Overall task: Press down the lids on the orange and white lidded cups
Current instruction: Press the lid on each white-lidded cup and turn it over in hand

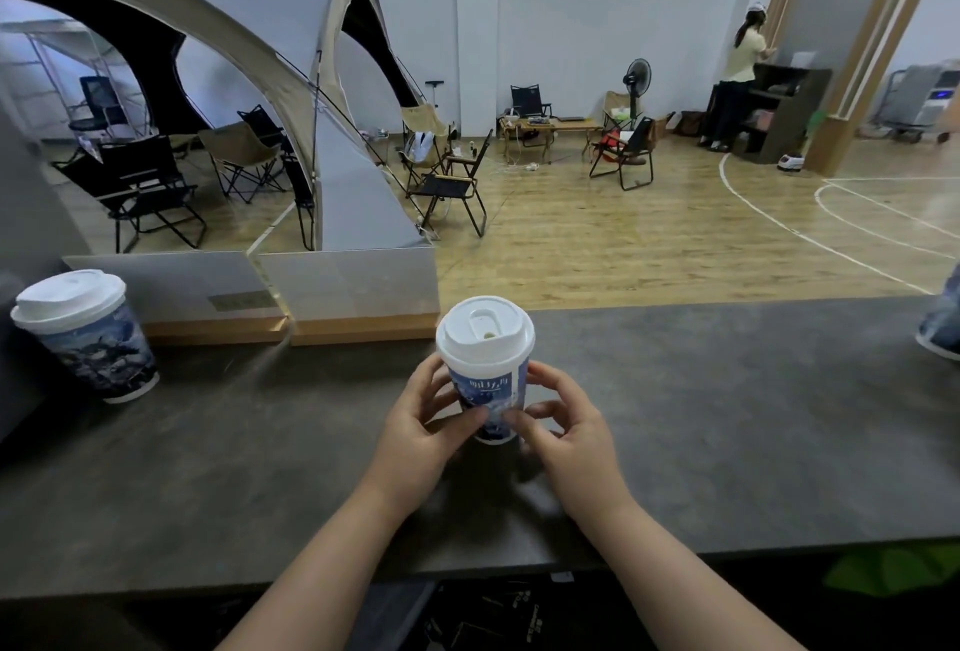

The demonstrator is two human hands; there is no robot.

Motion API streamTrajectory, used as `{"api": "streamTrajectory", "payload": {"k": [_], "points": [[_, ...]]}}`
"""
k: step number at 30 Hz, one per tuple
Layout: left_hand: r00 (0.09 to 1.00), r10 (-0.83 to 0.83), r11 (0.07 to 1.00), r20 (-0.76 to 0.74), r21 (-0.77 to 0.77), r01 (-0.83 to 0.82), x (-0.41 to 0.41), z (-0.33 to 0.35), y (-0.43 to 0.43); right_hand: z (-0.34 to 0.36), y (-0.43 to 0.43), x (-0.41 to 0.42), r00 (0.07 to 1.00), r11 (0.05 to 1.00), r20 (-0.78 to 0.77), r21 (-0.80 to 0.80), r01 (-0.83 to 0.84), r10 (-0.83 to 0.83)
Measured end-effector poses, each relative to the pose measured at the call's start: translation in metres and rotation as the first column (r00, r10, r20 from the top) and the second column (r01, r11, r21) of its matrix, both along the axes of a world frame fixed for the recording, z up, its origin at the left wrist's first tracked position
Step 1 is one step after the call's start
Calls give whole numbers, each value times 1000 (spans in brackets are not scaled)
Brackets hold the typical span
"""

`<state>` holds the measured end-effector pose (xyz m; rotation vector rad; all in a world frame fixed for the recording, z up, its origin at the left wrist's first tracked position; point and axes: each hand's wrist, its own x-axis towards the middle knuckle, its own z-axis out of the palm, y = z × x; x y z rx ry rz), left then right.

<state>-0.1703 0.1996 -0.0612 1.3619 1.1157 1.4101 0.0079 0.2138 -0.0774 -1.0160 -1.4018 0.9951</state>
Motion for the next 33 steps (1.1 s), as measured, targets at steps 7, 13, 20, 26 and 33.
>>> {"api": "streamTrajectory", "payload": {"k": [7,13,20,26,33], "points": [[996,-82,997,-20,4,82,134,2,26,16,5,133,988,990,64,17,141,-142],[967,-253,968,-34,-14,252,281,-4,53,13,9,278,939,948,130,53,314,-318],[923,-383,924,-33,-11,383,449,-8,70,6,11,431,839,853,159,141,502,-520],[905,-422,907,-55,-31,421,544,0,86,-2,34,514,797,802,97,112,586,-596],[940,-321,945,-117,17,325,586,-6,97,-18,50,542,752,751,40,105,652,-658]]}}
